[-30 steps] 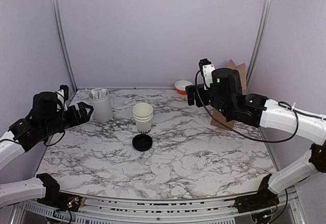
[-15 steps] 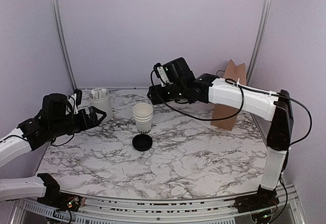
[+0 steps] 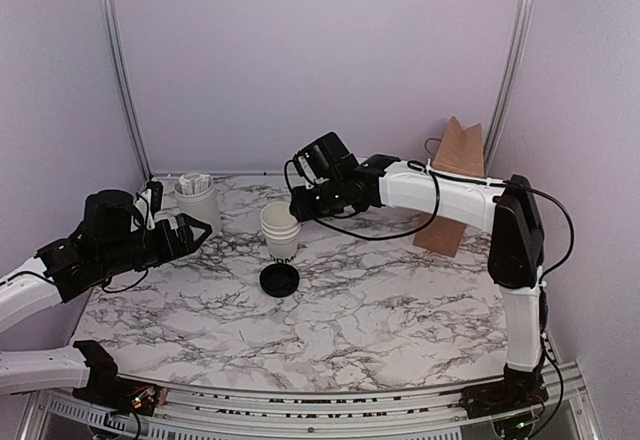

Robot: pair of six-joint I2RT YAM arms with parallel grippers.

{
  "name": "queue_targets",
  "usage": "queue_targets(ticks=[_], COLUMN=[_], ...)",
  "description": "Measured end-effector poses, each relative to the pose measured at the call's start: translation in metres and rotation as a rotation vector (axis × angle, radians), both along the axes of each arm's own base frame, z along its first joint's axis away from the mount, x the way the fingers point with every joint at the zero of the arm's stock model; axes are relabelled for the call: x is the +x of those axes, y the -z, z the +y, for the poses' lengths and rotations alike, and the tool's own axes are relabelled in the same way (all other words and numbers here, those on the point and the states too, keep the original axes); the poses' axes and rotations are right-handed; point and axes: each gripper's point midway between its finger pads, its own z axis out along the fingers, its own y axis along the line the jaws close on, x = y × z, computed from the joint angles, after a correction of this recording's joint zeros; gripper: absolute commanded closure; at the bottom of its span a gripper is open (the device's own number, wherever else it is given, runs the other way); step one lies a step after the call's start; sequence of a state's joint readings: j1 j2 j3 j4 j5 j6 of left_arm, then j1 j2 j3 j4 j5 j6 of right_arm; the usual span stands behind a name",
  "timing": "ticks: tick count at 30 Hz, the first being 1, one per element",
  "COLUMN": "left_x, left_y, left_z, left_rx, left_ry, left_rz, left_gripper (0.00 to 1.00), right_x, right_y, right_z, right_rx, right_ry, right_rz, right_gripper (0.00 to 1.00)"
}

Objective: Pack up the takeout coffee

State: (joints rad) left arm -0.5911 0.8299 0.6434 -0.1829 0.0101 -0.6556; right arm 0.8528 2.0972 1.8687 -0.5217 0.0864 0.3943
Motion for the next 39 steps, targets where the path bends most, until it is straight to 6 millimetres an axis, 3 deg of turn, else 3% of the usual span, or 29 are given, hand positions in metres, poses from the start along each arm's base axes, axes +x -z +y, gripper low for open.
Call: queue_targets(ticks=[6, 22, 39], left_x=[0.001, 0.002, 0.008], left_y=[0.002, 0.006, 0.018], left_z=[0.0, 0.0, -0.004], left_rx=[0.0, 0.004, 0.024], left_ry=[-0.006, -0.014, -0.013], left_rz=[0.009, 0.015, 0.043], left_gripper=[0.01, 0.01, 0.01], right_x=[0.003, 0.011, 0.017], right_y=[0.01, 0.016, -0.018], right_z=[0.007, 0.008, 0.012], right_rx=[0.0, -0.018, 0.014], right_ry=[-0.004, 0.024, 0.036], right_rz=[0.019, 0.025, -0.016], right_gripper=[0.7, 1.0, 1.0])
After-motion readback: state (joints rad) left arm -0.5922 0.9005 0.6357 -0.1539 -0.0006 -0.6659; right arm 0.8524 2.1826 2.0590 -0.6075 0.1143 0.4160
